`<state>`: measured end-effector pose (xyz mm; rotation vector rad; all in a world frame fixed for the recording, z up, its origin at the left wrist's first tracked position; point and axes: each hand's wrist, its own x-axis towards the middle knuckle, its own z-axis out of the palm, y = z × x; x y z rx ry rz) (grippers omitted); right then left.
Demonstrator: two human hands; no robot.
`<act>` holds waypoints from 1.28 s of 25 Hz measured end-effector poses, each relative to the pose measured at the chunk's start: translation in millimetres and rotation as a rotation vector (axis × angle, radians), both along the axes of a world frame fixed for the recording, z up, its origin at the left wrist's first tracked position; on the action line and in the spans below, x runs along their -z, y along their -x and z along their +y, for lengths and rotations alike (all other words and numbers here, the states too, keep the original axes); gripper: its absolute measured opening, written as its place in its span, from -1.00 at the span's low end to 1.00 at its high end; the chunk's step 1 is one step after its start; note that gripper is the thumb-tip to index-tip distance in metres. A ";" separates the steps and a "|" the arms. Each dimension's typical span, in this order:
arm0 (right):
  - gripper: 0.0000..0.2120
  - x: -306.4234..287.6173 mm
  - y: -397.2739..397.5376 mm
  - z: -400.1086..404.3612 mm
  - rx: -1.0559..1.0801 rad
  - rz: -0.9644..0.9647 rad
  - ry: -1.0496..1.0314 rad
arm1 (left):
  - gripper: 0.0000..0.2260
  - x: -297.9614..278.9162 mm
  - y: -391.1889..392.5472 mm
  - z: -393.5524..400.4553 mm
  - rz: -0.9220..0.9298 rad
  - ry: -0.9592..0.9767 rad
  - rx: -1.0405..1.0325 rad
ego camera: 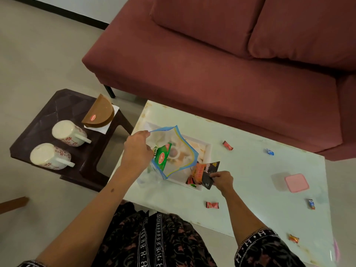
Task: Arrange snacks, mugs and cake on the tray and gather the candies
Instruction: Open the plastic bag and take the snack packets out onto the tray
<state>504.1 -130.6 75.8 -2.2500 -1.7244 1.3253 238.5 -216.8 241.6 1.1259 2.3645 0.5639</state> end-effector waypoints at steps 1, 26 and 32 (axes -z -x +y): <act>-0.74 4.2 -5.4 1.6 -0.002 -0.014 0.023 | -0.61 0.2 -0.4 -1.3 -0.002 -0.005 0.000; -0.64 -59.7 126.5 -16.4 -0.206 -0.034 0.106 | -0.58 -7.6 -26.0 -5.4 0.001 0.006 0.209; -0.72 -41.6 126.9 -30.8 0.012 0.115 0.335 | -0.57 -8.1 -30.1 -17.6 -0.033 -0.024 0.258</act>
